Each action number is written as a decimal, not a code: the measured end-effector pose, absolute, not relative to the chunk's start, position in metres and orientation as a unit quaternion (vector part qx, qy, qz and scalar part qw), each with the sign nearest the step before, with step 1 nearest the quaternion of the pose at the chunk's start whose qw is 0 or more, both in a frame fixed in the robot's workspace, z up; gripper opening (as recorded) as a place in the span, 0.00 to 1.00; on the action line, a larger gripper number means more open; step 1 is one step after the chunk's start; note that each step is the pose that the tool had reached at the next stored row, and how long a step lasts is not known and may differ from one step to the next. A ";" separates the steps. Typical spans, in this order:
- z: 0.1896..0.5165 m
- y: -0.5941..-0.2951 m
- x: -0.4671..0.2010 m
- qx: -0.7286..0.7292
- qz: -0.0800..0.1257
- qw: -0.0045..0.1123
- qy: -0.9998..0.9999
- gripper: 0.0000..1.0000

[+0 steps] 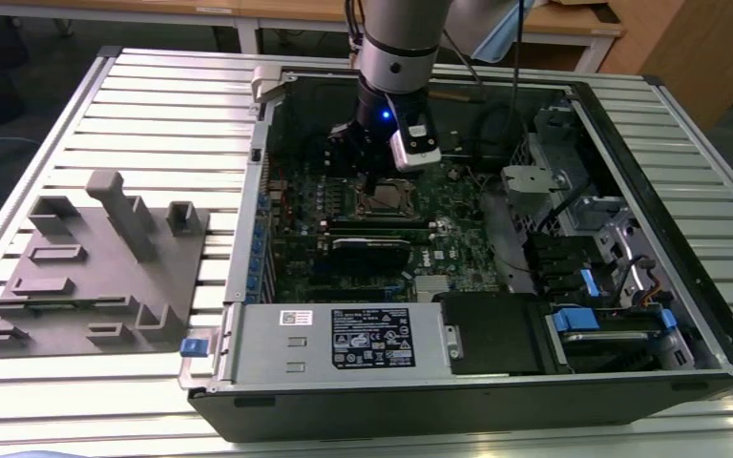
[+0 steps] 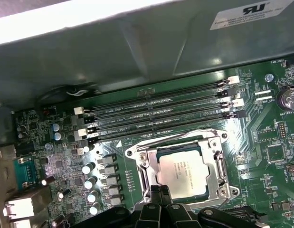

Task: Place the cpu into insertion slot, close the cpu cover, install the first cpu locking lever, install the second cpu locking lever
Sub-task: 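Install the second cpu locking lever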

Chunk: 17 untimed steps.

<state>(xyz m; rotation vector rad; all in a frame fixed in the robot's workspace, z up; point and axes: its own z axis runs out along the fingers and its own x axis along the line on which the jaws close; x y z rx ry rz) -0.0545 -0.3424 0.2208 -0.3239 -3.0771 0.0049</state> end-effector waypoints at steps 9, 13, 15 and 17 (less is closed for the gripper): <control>0.221 -0.342 -0.055 -0.105 0.002 0.027 -0.994 0.11; 0.221 -0.342 -0.055 -0.105 0.002 0.027 -0.994 0.11; 0.221 -0.342 -0.055 -0.105 0.002 0.027 -0.994 0.11; 0.222 -0.342 -0.055 -0.105 0.002 0.027 -0.994 0.11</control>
